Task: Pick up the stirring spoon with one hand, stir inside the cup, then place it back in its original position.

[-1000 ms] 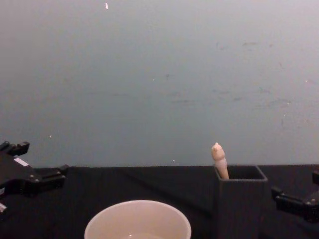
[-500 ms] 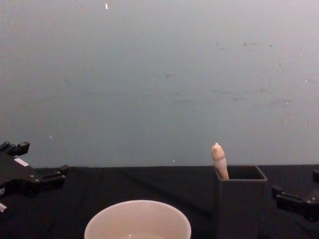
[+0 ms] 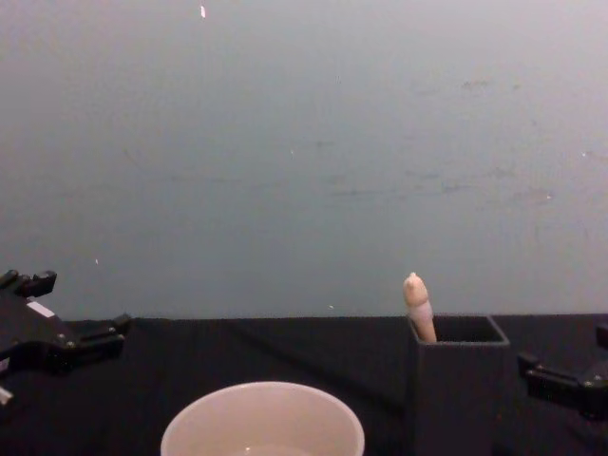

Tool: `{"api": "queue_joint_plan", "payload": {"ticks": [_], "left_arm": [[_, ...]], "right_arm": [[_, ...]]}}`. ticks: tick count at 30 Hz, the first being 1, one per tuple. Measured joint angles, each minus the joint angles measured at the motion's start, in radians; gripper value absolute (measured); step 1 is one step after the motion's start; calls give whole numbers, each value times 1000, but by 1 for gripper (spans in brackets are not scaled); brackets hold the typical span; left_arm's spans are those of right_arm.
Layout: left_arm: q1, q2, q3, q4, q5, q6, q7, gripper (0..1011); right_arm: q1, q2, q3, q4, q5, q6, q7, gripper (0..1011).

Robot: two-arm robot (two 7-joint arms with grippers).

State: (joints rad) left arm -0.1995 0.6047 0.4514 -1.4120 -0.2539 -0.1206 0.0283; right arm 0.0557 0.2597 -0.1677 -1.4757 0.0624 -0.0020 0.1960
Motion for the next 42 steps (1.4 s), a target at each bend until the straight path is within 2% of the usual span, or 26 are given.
{"api": "queue_joint_plan", "payload": {"ticks": [42], "left_arm": [[0,0,0,0,0,0,0,1001]], "right_arm": [[0,0,0,0,1,0,0,1003]]}}
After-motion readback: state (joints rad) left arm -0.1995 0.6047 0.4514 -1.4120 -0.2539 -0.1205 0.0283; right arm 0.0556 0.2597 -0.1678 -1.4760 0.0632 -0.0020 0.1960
